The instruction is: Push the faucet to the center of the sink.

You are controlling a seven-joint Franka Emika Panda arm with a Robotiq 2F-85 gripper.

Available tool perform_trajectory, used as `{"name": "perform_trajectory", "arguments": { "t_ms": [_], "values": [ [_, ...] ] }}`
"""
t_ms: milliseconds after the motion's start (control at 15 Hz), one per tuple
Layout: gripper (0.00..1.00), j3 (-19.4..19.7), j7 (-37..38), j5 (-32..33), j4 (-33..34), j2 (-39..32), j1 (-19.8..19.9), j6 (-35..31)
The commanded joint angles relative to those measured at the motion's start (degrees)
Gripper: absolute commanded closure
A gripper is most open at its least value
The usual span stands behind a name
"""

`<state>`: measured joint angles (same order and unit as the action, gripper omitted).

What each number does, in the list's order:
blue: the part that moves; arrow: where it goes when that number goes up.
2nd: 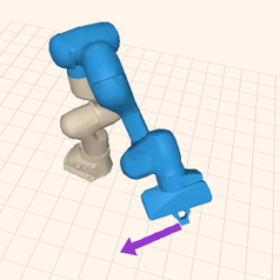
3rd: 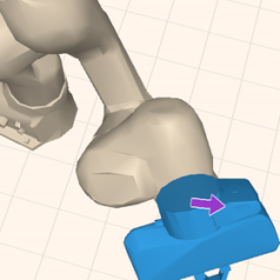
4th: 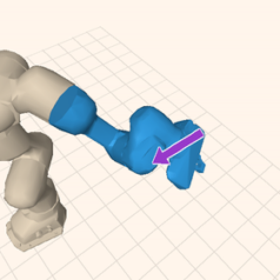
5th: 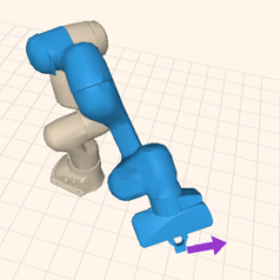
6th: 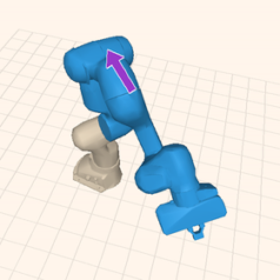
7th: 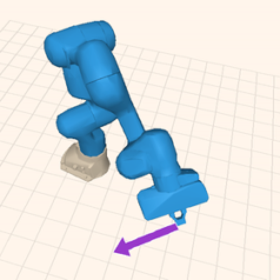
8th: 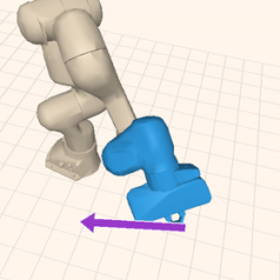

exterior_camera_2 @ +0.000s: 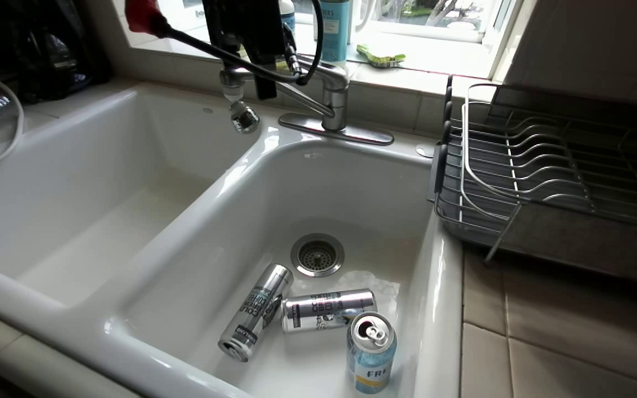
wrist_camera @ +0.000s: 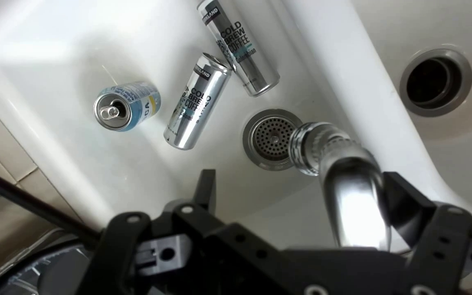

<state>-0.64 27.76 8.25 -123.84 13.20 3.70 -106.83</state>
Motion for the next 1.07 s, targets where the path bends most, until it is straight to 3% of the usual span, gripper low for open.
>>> {"name": "perform_trajectory", "arguments": {
  "t_ms": [0,533,1000],
  "values": [
    [0.0,0.02,-3.36,0.67,-1.39,2.72,0.14,2.03],
    [0.0,-1.56,-7.44,-2.21,-1.92,6.53,-1.94,4.38],
    [0.0,-7.52,0.28,1.45,-5.81,11.55,-2.99,-4.63]
  ]
}}
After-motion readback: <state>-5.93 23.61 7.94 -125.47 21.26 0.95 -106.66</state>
